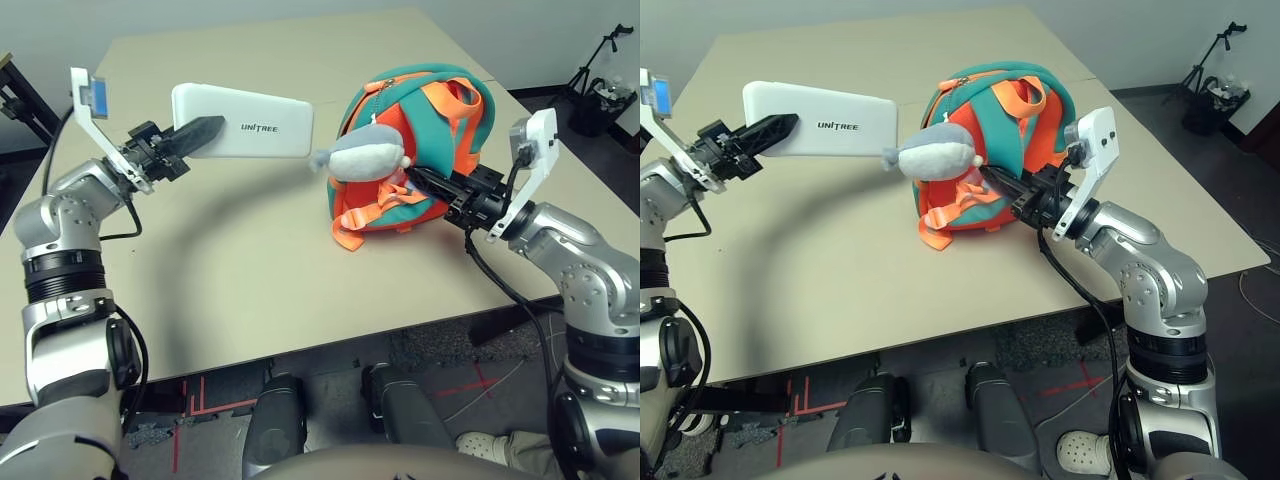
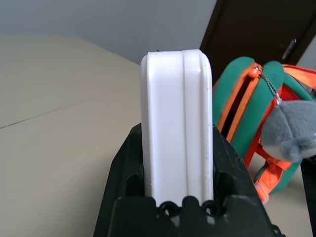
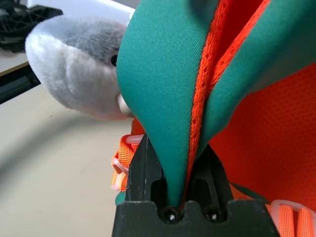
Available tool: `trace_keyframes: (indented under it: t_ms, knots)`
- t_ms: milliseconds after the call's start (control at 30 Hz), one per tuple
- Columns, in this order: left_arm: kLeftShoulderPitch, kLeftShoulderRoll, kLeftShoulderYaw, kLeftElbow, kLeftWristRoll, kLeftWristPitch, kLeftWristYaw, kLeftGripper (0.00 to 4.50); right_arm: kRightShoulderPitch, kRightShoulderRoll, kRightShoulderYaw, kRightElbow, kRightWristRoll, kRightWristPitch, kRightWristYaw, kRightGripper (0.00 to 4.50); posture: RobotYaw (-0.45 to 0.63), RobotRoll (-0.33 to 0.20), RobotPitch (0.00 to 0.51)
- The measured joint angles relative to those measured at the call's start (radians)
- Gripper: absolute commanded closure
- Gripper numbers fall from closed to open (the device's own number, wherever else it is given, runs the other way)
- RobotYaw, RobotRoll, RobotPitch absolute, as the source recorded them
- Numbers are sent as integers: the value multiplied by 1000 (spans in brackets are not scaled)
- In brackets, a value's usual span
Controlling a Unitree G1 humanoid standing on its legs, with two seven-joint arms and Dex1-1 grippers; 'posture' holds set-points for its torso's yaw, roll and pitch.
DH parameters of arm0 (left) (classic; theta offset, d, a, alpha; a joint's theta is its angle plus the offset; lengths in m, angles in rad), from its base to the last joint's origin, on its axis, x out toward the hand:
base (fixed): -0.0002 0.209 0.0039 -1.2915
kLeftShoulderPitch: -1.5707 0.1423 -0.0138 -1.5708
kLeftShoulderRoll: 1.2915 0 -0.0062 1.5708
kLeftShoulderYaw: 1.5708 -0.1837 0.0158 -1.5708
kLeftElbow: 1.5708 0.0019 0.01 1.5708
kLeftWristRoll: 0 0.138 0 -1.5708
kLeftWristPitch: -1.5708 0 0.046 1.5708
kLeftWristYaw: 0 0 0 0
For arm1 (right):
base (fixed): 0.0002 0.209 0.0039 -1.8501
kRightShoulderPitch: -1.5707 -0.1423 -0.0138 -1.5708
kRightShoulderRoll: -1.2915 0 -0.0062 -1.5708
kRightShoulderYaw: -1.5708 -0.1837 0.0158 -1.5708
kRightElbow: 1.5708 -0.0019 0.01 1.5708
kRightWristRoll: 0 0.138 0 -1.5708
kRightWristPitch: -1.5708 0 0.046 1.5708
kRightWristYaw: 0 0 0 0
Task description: Put the pencil case into the backpack and zip it.
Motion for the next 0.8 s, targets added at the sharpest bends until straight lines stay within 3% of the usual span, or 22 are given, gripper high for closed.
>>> trace_keyframes:
  t_ms: [300, 467, 800]
  knots:
    - [-39, 107, -80, -103, -1, 46, -95, 3100, 16, -8, 23, 11, -18, -30, 8, 4264, -108, 0, 98]
    - [-64, 101, -120, -132, -7, 65, -130, 3100, 17, -8, 25, 17, -20, -37, 9, 4264, -111, 0, 97]
    - [-130, 4, -194, -105, 22, 28, -138, 3100, 32, -2, 34, 29, -29, -60, 9, 4265, -134, 0, 86]
